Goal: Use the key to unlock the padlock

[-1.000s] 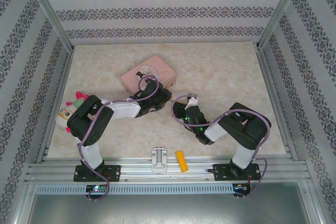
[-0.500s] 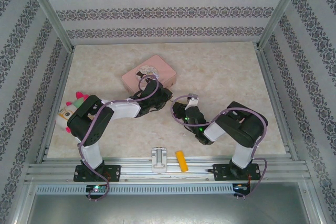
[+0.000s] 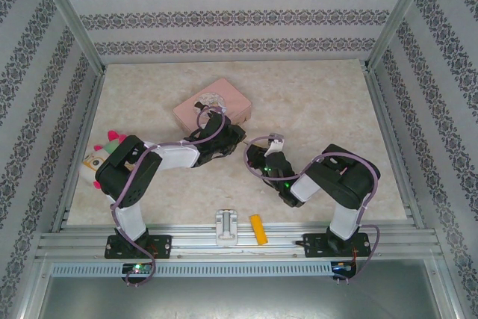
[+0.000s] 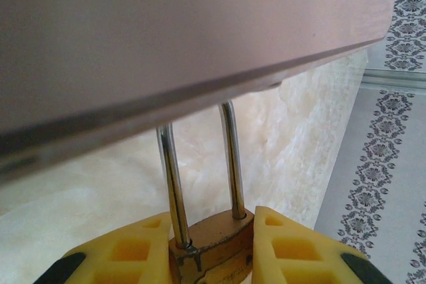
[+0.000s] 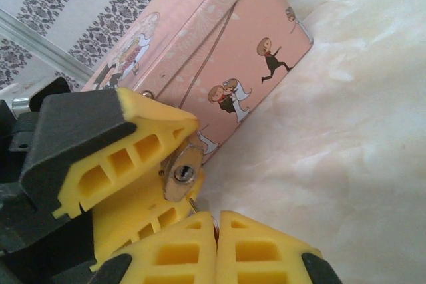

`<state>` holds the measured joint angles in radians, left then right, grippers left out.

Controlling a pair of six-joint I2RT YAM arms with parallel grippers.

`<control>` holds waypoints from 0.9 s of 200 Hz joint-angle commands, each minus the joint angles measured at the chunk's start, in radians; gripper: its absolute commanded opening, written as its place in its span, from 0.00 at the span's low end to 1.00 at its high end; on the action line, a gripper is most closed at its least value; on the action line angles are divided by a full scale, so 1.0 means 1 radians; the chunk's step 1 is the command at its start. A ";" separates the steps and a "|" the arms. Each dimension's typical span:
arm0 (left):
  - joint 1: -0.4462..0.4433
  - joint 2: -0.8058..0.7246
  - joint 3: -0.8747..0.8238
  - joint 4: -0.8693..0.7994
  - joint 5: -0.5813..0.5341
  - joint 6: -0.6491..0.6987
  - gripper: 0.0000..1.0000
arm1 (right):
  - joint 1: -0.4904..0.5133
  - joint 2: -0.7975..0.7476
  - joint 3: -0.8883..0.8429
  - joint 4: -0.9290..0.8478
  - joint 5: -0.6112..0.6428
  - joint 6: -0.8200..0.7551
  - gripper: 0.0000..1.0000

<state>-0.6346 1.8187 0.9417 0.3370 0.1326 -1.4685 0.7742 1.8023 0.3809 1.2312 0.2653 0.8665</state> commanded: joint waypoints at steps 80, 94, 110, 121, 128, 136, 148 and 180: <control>0.003 0.038 -0.039 0.055 0.089 -0.082 0.09 | -0.016 -0.034 -0.061 0.074 0.048 0.023 0.00; 0.006 0.048 -0.040 0.060 0.078 -0.077 0.18 | -0.026 -0.055 -0.075 0.060 0.048 0.034 0.00; 0.006 0.067 -0.034 0.064 0.074 -0.065 0.37 | -0.041 -0.081 -0.094 0.030 0.042 0.050 0.00; 0.007 0.081 -0.031 0.066 0.072 -0.053 0.44 | -0.054 -0.097 -0.107 0.022 0.030 0.063 0.00; 0.007 0.087 -0.027 0.061 0.067 -0.039 0.51 | -0.063 -0.106 -0.112 0.015 0.018 0.071 0.00; 0.006 0.094 -0.024 0.053 0.058 -0.028 0.52 | -0.076 -0.116 -0.117 0.005 0.000 0.079 0.00; 0.006 0.099 -0.023 0.042 0.034 -0.011 0.55 | -0.084 -0.128 -0.122 -0.005 -0.017 0.083 0.00; 0.004 0.109 -0.015 -0.013 -0.052 0.043 0.56 | -0.092 -0.161 -0.122 -0.054 -0.035 0.079 0.00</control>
<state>-0.6346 1.8626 0.9371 0.4496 0.1265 -1.4239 0.6888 1.6752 0.2680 1.2095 0.2569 0.9287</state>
